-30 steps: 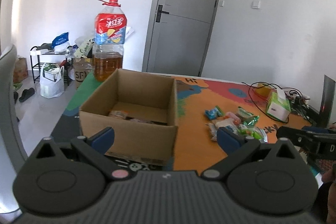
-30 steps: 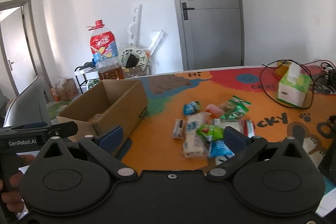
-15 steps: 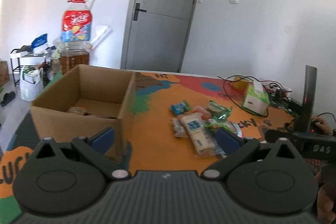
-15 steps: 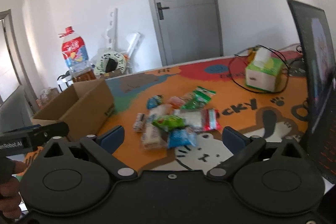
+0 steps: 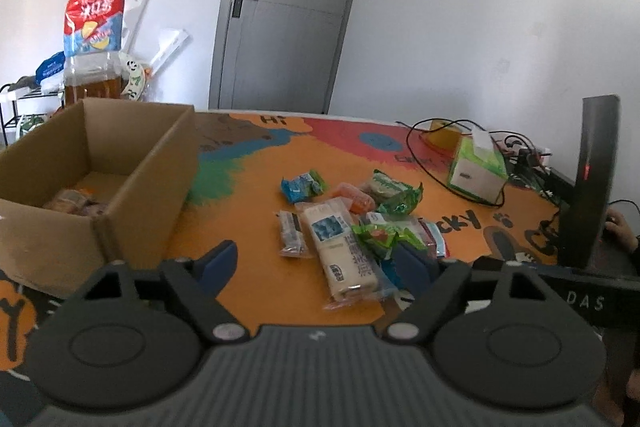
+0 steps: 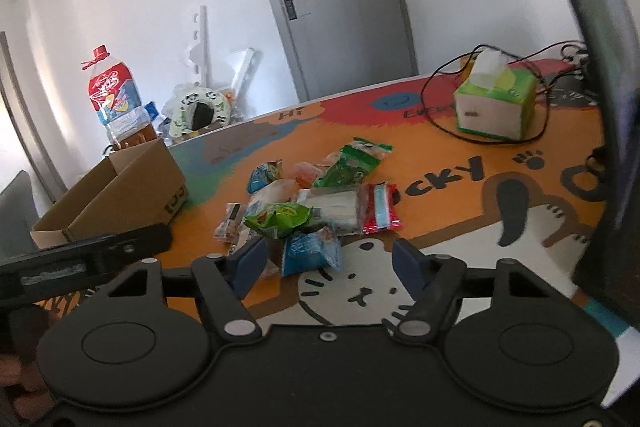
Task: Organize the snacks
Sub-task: 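Move both tools back over the remaining snack pile, then grasp the white cake bag with the left gripper while the right grasps the blue snack bag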
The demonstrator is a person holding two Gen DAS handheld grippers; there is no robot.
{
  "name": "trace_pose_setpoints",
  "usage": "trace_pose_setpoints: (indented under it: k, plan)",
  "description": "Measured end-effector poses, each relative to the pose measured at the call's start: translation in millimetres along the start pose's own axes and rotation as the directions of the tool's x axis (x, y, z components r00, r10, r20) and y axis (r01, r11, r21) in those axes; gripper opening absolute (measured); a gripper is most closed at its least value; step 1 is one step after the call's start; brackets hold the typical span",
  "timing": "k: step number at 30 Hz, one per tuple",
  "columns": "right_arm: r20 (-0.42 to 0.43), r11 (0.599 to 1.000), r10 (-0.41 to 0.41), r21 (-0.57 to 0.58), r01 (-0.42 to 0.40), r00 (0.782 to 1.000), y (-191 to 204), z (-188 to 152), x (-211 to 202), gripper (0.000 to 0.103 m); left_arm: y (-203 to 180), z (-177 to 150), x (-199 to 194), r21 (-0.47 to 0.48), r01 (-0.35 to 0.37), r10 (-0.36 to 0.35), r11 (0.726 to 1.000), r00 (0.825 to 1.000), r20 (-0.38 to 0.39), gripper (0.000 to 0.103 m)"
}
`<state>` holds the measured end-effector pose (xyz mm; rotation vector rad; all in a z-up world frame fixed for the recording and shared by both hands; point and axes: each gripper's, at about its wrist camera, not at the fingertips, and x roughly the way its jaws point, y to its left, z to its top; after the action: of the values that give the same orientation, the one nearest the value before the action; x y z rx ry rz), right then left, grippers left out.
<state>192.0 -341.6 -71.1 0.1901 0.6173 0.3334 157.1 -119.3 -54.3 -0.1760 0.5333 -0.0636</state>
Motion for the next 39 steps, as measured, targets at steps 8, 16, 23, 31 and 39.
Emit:
trace_pose_setpoints:
  k: [8, 16, 23, 31, 39]
  plan:
    - [-0.043, 0.998, 0.061, 0.019, -0.061, 0.997, -4, 2, 35, 0.063, 1, -1, 28, -0.030, -0.024, 0.024, 0.999, 0.999, -0.023, 0.070]
    - [-0.082, 0.995, 0.099, 0.015, -0.098, 0.992, 5, 2, 66, 0.060, 12, -1, 42, -0.041, -0.056, 0.054, 0.998, 0.997, -0.048, 0.064]
    - [-0.100, 0.992, 0.127, 0.005, -0.127, 0.987, 3, -1, 79, 0.037, 15, 1, 57, -0.064, -0.062, 0.058, 0.996, 0.996, -0.073, 0.064]
    - [-0.085, 0.993, 0.116, 0.047, -0.112, 0.990, -18, -2, 64, 0.021, -3, -1, 71, -0.045, -0.044, 0.040, 0.998, 0.996, -0.079, 0.064]
    - [-0.075, 0.995, 0.063, 0.076, -0.058, 0.995, -31, 0, 56, 0.011, -11, -10, 93, -0.034, -0.043, 0.040, 0.998, 0.994, -0.100, 0.060]
